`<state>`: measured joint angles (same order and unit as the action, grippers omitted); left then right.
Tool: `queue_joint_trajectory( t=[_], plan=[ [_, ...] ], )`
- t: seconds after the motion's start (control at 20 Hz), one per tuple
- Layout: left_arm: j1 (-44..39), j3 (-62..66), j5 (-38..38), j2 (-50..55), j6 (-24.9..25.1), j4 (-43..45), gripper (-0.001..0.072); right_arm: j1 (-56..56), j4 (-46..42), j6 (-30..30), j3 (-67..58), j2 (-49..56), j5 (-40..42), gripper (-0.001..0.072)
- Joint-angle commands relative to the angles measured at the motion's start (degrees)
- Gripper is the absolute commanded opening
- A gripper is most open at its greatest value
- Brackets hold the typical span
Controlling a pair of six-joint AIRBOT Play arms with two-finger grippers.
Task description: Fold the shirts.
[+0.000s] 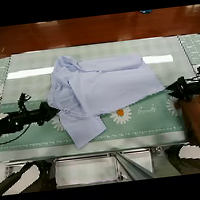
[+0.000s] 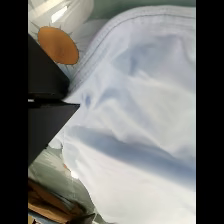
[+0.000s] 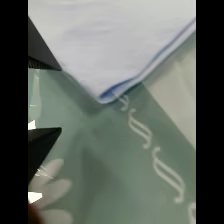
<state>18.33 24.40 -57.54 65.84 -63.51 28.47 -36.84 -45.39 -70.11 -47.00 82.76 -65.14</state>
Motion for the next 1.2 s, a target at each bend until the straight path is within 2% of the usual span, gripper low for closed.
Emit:
queue_joint_trajectory(
  t=[0.0,0.15,0.2,0.25,0.3,0.35,0.4,0.55,0.65,0.75,0.9,0.95,1.1,1.15],
  plan=[
    [-0.04,0.39,0.96,0.04,1.99,-0.04,0.0017,3.67,2.84,0.22,-4.48,5.99,0.85,0.0407],
    [-0.04,0.39,0.94,0.04,1.99,-0.04,0.0017,9.16,2.84,-2.03,-10.19,11.56,1.53,0.0407],
    [-0.04,0.39,0.94,0.04,1.99,-0.04,0.0017,10.95,2.84,-2.60,-12.00,13.18,1.60,0.0379],
    [-0.04,0.39,0.94,0.02,1.99,-0.04,0.0017,12.28,2.84,-3.15,-13.57,14.34,1.57,0.0245],
    [-0.02,0.39,0.96,0.02,2.03,-0.07,0.0017,13.57,2.99,-3.17,-14.97,14.95,1.25,0.0046],
    [0.07,0.70,0.61,0.02,3.65,0.00,0.0017,14.62,2.93,-2.95,-16.22,14.99,0.33,0.0020],
    [1.16,1.75,-1.11,0.02,6.03,-0.02,0.0017,15.37,2.56,-2.93,-18.51,14.97,-2.84,0.0020],
    [6.86,10.14,-8.52,-0.33,6.32,-3.63,0.0017,16.00,0.46,-3.21,-28.79,11.82,-11.28,0.0020],
    [9.33,18.40,-12.07,-2.43,8.20,-10.51,0.0017,15.96,0.37,-4.66,-37.05,6.01,-11.39,0.0020],
    [9.92,27.39,-11.65,-5.44,8.59,-15.30,0.0017,15.96,0.37,-5.42,-45.51,0.28,-11.08,0.0019],
    [9.29,43.30,-11.32,-8.07,4.28,-14.75,0.0017,16.00,-5.62,-9.62,-56.48,-8.48,-9.97,0.0020],
    [9.14,48.78,-11.30,-8.94,1.07,-12.41,0.0016,15.96,-7.15,-11.28,-58.38,-11.56,-10.32,0.0020],
    [9.18,63.91,-11.56,-12.61,-8.81,-0.20,0.0016,15.96,-11.54,-11.26,-62.05,-20.72,-10.23,0.0020],
    [9.16,67.87,-12.04,-14.25,-10.38,2.19,0.0016,15.96,-13.62,-11.28,-62.79,-23.96,-10.34,0.0020]
  ],
)
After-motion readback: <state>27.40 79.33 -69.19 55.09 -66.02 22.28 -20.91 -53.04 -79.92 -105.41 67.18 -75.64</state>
